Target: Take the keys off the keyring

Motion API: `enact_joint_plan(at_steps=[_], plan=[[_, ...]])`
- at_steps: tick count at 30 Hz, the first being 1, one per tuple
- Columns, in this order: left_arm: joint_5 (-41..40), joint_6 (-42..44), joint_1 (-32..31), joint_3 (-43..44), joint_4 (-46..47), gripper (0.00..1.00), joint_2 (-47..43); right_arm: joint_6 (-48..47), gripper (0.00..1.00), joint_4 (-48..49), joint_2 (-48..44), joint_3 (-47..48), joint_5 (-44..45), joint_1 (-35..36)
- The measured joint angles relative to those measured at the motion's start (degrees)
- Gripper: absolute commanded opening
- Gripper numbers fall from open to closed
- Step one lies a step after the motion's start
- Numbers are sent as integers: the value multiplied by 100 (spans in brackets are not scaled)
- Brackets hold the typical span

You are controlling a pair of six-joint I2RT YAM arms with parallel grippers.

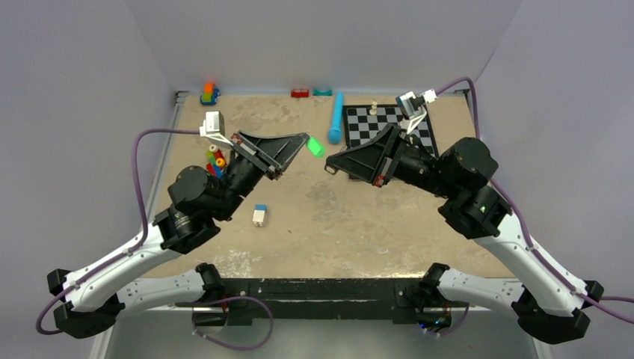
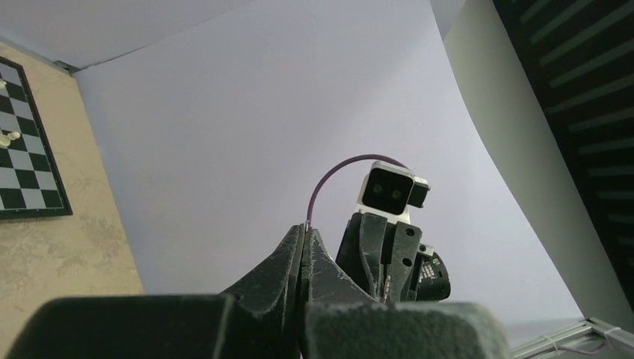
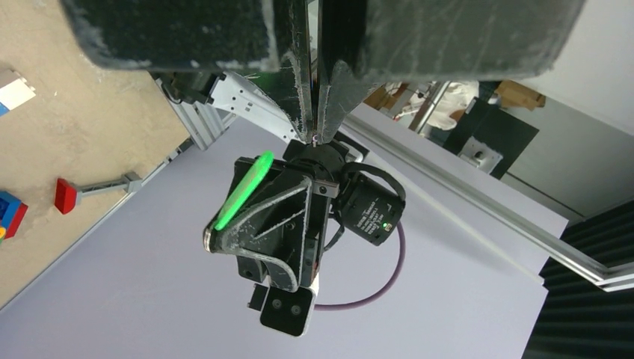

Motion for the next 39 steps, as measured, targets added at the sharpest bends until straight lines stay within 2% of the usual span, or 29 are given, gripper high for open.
enact_joint_plan(at_steps=[12,21,28,34,39], plan=[[-186,389,0,28,-258,0,-413,-83,0,-299,-85,-39,146,2],[-7,1390,0,437,-1906,0,-634,-326,0,-1130,-352,-439,850,2],[326,2031,4,492,-3287,0,-634,-529,0,-1462,-313,-1305,1233,2],[1075,2312,55,98,-3571,0,-28,-758,0,-1547,291,-1779,1274,2],[1757,2299,223,-837,-3388,0,348,-903,0,-1397,575,-2326,1303,2]])
